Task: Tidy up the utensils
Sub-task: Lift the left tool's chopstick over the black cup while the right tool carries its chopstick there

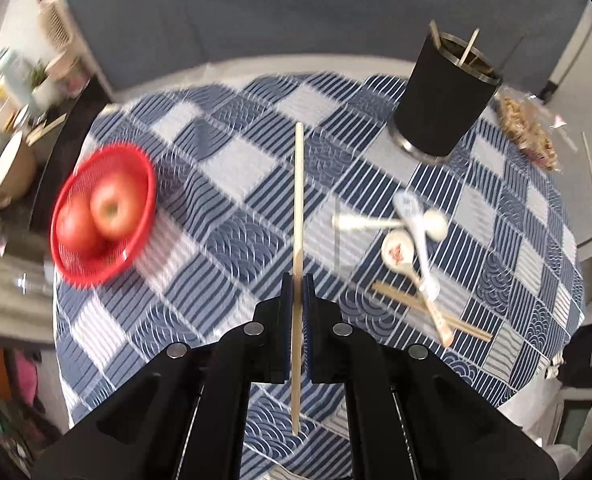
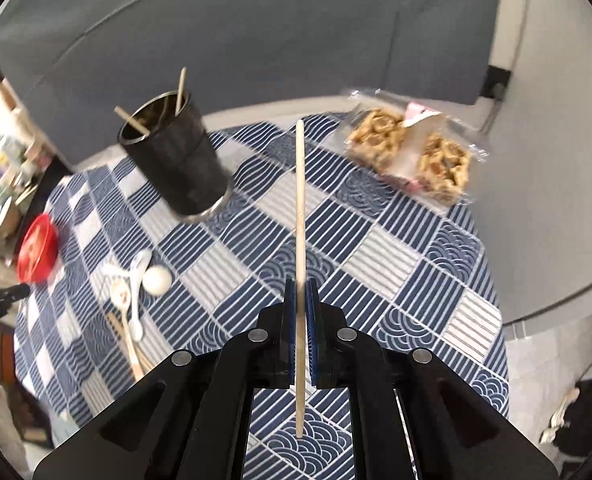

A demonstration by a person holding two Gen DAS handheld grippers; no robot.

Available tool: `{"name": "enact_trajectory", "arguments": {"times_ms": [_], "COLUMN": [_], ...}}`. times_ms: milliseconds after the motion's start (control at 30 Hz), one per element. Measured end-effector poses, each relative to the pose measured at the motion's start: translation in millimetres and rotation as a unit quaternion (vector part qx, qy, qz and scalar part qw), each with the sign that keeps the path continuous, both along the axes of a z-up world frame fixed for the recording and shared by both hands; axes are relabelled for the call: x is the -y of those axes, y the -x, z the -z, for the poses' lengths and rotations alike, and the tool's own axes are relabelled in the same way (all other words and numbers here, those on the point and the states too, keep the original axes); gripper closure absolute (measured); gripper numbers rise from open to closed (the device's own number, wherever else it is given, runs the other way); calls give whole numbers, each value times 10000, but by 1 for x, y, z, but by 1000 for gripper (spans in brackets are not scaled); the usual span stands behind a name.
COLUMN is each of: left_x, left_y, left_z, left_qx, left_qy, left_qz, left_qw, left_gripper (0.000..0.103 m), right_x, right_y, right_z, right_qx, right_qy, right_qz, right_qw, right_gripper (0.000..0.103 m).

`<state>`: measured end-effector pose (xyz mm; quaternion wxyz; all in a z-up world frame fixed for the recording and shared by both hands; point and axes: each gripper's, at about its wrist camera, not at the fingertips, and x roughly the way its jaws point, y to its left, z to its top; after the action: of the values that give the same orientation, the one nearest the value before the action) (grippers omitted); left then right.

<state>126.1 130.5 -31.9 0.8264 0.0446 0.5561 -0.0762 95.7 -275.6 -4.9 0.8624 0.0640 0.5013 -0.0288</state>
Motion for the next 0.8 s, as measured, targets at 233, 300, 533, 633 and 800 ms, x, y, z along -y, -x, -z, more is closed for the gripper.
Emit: {"name": "enact_trajectory", "arguments": {"times_ms": [233,300,533,633,800], "left_x": [3,4,18,29,54], "left_y": [-31,-41,-73,-86,-109], "left_z": [-28,-32,-53,-65,-89], "left_qx": [377,363,671,752,1003], "left_qy": [47,149,15,117,365], "left_qz": [531,573,607,755,990], "left_qw": [9979,9976,9959,9942,9893], "left_gripper": [98,98,98,98,98], "right_x": [-14,-18,-29,-37,-46], "right_y": [3,0,-21,-35,-64], "right_z": [-24,-32,-54,-61,-69], "right_qx": [446,585,905,986,1186], "right_qy": [42,88,-158,-119,-302], "right_qz": [287,294,333,250,42], "right_qw": [9986,9978,9952,9947,9925], "right_gripper": [98,98,98,98,98]}}
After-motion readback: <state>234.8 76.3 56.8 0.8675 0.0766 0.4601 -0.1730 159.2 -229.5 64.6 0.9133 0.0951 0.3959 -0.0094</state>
